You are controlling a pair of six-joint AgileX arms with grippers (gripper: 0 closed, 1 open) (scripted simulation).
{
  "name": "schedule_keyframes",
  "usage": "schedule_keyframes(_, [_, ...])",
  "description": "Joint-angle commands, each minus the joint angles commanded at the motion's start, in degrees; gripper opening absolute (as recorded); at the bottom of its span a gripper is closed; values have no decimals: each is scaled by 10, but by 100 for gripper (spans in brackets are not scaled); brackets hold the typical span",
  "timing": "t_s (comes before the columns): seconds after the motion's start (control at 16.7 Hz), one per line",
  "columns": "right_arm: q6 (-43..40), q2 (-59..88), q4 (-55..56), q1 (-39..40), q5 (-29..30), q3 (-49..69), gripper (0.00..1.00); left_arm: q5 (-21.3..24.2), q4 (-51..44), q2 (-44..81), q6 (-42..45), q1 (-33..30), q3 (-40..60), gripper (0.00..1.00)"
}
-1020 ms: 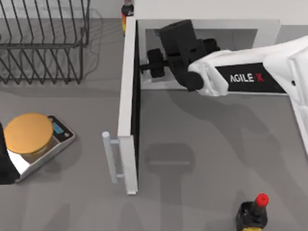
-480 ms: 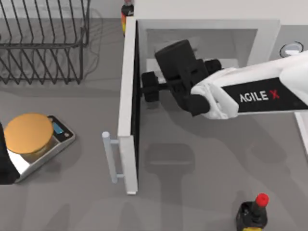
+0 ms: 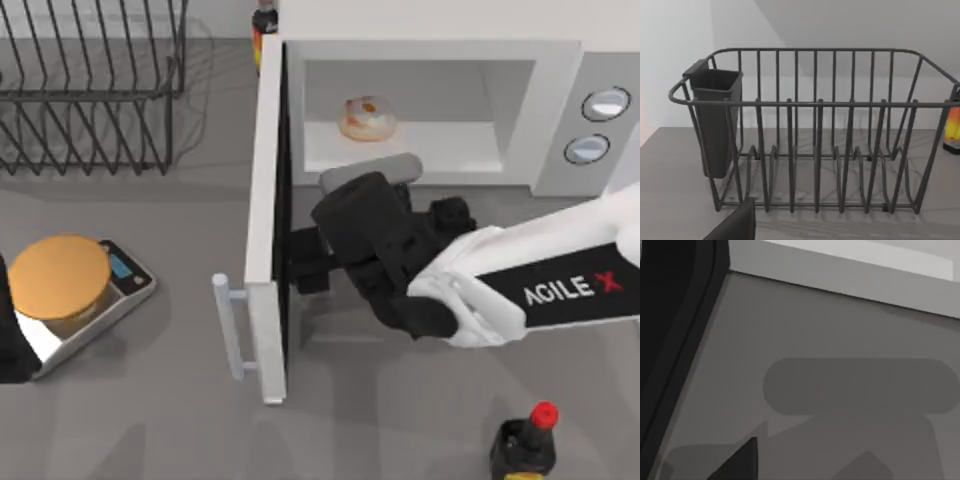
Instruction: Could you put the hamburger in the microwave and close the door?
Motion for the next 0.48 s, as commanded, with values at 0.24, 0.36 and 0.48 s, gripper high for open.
schedule_keyframes(0.24, [20, -31, 47, 20, 38, -65, 100, 0, 0, 0, 0, 0, 0, 100])
schedule_keyframes(0.36, [25, -35, 63, 25, 51, -88, 100, 0, 0, 0, 0, 0, 0, 100])
schedule_keyframes(0.48, [27, -28, 68, 26, 55, -103, 100, 0, 0, 0, 0, 0, 0, 100])
